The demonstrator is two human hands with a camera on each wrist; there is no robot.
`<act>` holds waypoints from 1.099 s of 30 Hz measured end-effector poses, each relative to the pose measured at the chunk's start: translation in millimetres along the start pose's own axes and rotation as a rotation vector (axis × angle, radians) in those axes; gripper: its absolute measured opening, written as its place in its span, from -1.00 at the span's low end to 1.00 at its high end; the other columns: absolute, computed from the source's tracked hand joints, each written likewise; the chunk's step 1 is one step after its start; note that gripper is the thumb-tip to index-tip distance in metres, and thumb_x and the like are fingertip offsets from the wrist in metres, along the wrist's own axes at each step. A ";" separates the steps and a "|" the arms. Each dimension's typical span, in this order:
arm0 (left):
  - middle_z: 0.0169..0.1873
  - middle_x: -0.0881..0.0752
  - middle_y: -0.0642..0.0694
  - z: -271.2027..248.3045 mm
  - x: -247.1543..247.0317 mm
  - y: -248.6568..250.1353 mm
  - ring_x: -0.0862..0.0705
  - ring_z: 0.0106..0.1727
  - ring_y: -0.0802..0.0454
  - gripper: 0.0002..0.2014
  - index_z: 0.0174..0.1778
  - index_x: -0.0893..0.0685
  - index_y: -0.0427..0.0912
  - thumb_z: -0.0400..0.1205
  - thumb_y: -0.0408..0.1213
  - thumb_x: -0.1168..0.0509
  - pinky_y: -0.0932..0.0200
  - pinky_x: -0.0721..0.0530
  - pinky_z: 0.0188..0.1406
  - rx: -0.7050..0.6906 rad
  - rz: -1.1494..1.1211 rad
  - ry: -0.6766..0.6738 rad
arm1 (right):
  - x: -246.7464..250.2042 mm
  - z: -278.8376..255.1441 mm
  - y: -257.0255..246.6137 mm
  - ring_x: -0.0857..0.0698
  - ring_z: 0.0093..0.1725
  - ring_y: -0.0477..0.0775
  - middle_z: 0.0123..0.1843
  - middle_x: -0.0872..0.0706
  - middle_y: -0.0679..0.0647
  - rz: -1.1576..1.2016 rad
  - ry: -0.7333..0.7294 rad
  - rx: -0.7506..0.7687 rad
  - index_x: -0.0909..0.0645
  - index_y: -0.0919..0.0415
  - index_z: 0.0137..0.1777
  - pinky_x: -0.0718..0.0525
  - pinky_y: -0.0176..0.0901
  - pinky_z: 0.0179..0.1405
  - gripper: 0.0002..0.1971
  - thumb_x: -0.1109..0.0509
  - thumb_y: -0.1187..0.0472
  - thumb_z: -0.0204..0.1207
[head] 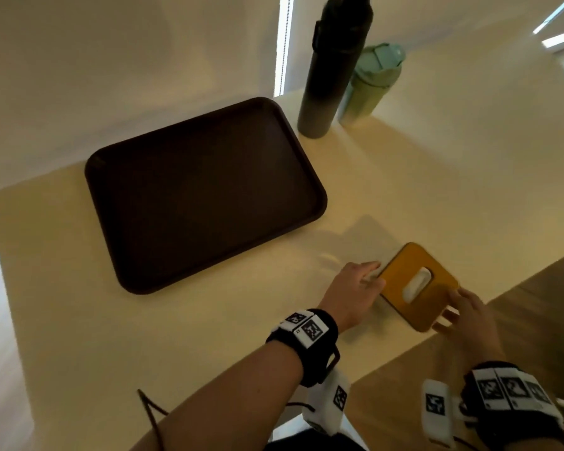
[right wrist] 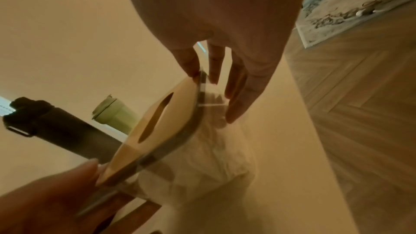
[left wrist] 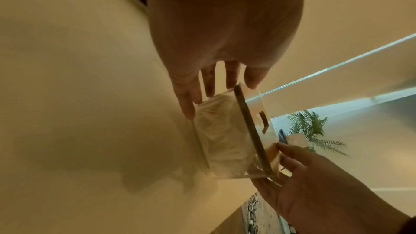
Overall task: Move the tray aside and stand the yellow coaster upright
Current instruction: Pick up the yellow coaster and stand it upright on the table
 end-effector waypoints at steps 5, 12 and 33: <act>0.35 -0.56 -0.13 -15.5 15.9 -2.5 -0.53 0.20 0.16 -0.59 0.49 -0.53 -0.09 0.71 -0.16 -0.18 0.24 -0.47 0.29 -0.022 -0.063 0.133 | -25.7 -20.0 -6.6 -0.58 0.23 0.24 0.28 -0.56 0.17 0.037 -0.035 0.022 -0.42 0.22 0.49 -0.60 -0.01 -0.25 -0.59 -0.19 0.14 0.67; 0.21 -0.60 0.07 -70.8 85.4 -23.2 -0.59 0.27 0.15 -0.67 0.39 -0.60 0.06 0.71 -0.15 -0.18 -0.02 -0.60 0.37 -0.020 -0.191 0.430 | -97.4 -77.8 -26.9 -0.64 0.16 0.13 0.17 -0.63 0.05 0.006 -0.292 0.108 -0.47 0.08 0.40 -0.65 0.00 -0.18 -0.68 -0.19 0.11 0.67; 0.23 -0.68 -0.12 -218.3 391.4 -128.6 -0.64 0.22 -0.05 -0.73 0.26 -0.67 -0.05 0.73 -0.23 -0.14 0.01 -0.65 0.16 -0.046 -0.475 0.982 | -429.1 -276.7 -28.6 -0.70 0.17 0.09 0.15 -0.67 0.07 -0.139 -0.761 0.218 -0.49 0.10 0.37 -0.76 0.00 -0.02 -0.65 -0.28 0.18 0.59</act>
Point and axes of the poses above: each hand's wrist, its own z-axis towards the middle knuckle, its own x-axis out of the back of the hand, y = z × x, the point moved 2 cm from there along z, towards the middle knuckle
